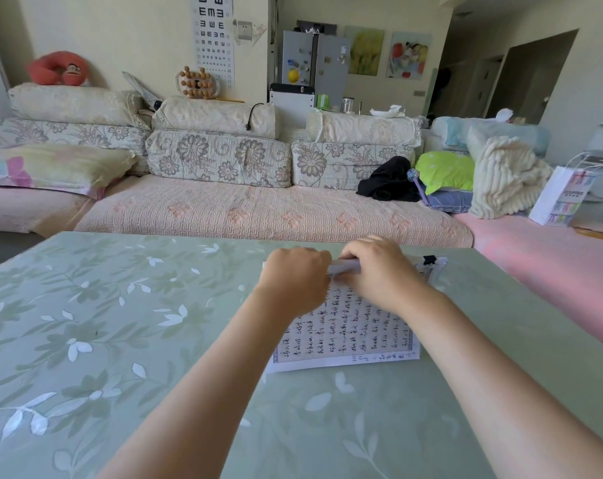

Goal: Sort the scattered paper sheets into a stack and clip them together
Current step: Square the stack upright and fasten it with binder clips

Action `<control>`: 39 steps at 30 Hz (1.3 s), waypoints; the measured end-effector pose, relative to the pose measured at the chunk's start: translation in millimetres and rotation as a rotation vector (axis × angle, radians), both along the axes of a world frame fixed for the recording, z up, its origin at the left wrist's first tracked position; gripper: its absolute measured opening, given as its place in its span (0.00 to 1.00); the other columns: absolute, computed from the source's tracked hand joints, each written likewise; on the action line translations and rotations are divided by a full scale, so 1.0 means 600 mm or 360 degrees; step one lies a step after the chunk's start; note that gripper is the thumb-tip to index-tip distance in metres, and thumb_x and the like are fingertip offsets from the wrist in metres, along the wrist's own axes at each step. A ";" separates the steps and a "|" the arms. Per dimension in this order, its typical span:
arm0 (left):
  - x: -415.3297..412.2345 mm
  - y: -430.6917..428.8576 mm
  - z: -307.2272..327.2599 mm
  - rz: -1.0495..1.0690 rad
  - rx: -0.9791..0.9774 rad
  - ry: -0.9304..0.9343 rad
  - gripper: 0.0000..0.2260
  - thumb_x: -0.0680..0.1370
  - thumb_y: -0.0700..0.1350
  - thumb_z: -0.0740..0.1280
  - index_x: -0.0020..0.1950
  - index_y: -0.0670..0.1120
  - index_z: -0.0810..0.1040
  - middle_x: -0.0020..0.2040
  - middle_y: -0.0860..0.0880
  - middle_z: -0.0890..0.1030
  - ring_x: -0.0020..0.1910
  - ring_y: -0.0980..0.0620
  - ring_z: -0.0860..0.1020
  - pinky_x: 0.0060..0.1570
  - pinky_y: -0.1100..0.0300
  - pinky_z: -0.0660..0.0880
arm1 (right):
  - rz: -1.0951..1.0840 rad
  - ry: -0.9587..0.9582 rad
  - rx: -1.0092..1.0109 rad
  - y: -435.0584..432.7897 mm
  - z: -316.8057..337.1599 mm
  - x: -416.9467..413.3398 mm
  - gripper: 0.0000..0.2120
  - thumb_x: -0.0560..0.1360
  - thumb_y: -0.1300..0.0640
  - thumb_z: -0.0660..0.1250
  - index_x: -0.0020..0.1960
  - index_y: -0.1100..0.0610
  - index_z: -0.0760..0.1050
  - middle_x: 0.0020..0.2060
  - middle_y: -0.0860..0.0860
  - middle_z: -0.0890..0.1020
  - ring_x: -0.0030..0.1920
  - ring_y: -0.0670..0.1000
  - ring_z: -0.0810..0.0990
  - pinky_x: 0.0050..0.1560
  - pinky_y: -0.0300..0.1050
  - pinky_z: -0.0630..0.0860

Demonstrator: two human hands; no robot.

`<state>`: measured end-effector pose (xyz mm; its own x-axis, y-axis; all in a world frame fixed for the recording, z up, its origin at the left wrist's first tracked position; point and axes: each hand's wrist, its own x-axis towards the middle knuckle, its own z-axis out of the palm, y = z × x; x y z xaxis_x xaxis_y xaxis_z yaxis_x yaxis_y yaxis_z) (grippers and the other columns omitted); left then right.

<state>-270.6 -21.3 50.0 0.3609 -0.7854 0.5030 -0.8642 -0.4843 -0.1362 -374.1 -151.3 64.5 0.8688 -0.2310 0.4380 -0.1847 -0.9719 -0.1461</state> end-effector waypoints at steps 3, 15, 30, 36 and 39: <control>0.013 0.013 0.004 0.0021 -0.0036 0.0062 0.07 0.80 0.48 0.59 0.54 0.51 0.76 0.40 0.54 0.78 0.37 0.50 0.75 0.35 0.59 0.66 | -0.0222 -0.0271 -0.0360 -0.021 -0.023 -0.014 0.26 0.72 0.48 0.73 0.66 0.53 0.72 0.63 0.51 0.74 0.65 0.55 0.70 0.67 0.52 0.63; 0.072 0.090 -0.020 0.0256 -0.1179 0.1980 0.04 0.77 0.42 0.67 0.45 0.43 0.80 0.37 0.44 0.83 0.31 0.49 0.81 0.35 0.55 0.81 | -0.0436 -0.0491 0.2208 0.002 -0.098 0.000 0.38 0.75 0.41 0.70 0.77 0.58 0.60 0.67 0.60 0.77 0.65 0.59 0.77 0.66 0.57 0.74; 0.085 0.143 -0.132 0.0850 0.0331 0.1996 0.11 0.77 0.45 0.59 0.40 0.40 0.76 0.26 0.47 0.79 0.20 0.50 0.72 0.24 0.67 0.66 | -0.0740 0.0430 0.1500 0.007 -0.203 0.063 0.13 0.70 0.64 0.70 0.55 0.62 0.80 0.48 0.57 0.85 0.48 0.57 0.84 0.52 0.51 0.83; 0.095 0.138 -0.164 0.0753 0.0031 0.1787 0.14 0.79 0.51 0.61 0.55 0.40 0.73 0.47 0.46 0.78 0.38 0.48 0.82 0.43 0.55 0.82 | -0.0797 0.0640 0.1041 0.026 -0.224 0.055 0.21 0.68 0.49 0.62 0.60 0.53 0.73 0.59 0.54 0.77 0.60 0.61 0.74 0.55 0.47 0.72; 0.088 0.129 -0.166 0.0740 -0.0157 0.1954 0.16 0.79 0.51 0.63 0.58 0.39 0.75 0.51 0.44 0.77 0.42 0.47 0.79 0.50 0.49 0.81 | -0.0747 0.0605 0.1072 0.037 -0.226 0.047 0.23 0.71 0.49 0.61 0.65 0.53 0.69 0.60 0.54 0.76 0.66 0.61 0.67 0.61 0.50 0.70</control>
<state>-217.5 56.2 -49.9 0.8458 -0.4439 -0.2960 -0.1503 -0.7305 0.6661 -345.7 -129.3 -70.8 0.6791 -0.7017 -0.2155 -0.6926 -0.5153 -0.5048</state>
